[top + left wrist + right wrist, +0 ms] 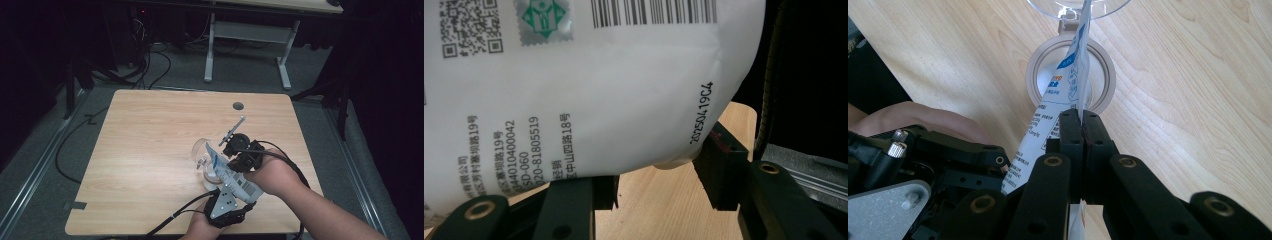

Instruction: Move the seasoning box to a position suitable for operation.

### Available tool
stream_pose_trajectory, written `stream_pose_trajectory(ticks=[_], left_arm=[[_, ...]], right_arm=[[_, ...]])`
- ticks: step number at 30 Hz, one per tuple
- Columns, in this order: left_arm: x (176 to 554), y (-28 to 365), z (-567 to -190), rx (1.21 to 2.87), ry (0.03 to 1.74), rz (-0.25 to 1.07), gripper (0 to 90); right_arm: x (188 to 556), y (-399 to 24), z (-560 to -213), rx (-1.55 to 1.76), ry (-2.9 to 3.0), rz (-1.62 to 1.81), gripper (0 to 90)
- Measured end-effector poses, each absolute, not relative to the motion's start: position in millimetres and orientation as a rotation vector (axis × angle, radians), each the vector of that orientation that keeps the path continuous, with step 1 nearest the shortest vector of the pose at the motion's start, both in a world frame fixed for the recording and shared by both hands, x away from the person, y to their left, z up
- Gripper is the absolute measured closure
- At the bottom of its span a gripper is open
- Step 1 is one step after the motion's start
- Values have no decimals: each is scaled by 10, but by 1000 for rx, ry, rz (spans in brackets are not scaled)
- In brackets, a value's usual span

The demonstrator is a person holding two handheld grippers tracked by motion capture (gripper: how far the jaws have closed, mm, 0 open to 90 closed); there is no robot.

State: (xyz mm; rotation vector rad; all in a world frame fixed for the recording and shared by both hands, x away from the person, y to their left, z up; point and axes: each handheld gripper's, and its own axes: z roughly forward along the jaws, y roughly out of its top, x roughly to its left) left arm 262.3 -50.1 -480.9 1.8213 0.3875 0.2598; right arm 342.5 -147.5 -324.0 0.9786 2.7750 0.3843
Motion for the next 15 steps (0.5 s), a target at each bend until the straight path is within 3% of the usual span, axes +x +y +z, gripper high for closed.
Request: stream_pose_trajectory(ticks=[15], left_arm=[[2634,-502,-4801,1821,387,252,567]], right_arm=[[3441,-1467,-3247,978,2777,379,900]])
